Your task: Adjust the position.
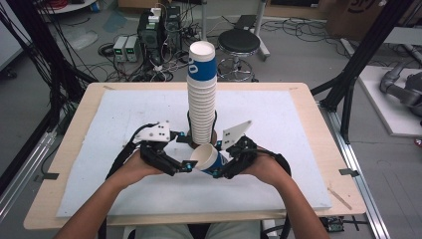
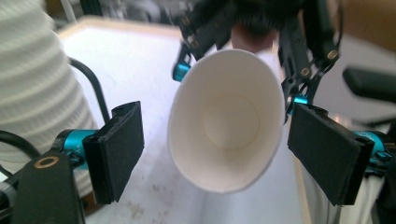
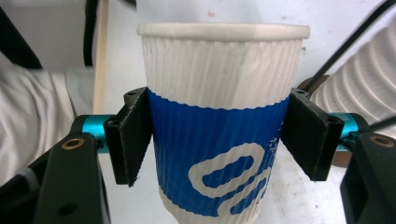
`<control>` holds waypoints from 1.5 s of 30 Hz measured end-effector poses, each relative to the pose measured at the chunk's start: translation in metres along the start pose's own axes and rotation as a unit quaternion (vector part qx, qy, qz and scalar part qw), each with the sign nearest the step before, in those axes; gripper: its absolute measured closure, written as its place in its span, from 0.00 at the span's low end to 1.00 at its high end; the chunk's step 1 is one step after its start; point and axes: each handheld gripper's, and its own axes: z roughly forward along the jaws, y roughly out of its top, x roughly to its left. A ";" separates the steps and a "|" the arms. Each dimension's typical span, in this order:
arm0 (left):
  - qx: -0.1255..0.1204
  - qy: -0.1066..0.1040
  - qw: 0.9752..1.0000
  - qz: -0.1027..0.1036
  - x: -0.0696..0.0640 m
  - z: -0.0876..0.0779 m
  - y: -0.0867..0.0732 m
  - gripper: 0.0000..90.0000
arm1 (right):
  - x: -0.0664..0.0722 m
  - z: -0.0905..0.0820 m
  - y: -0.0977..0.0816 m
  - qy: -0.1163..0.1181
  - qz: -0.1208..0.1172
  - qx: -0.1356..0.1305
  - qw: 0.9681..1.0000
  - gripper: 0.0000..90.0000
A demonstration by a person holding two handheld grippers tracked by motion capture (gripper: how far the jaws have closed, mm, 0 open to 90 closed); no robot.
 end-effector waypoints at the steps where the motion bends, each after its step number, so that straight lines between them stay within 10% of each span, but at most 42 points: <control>1: -0.014 0.004 1.000 -0.003 0.001 -0.003 -0.001 0.21 | -0.001 -0.003 -0.004 0.001 0.008 -0.011 1.000 0.33; 12: -0.080 0.057 0.995 -0.022 0.007 -0.024 -0.019 0.20 | -0.002 -0.025 -0.041 -0.027 0.062 -0.116 0.991 0.33; 21: -0.111 0.097 0.988 -0.053 0.014 -0.035 -0.038 0.20 | 0.000 -0.042 -0.068 -0.077 0.086 -0.202 0.973 0.33; 45: -0.139 0.188 0.971 -0.049 0.020 -0.055 -0.075 0.20 | 0.001 -0.078 -0.117 -0.195 0.128 -0.261 0.937 0.33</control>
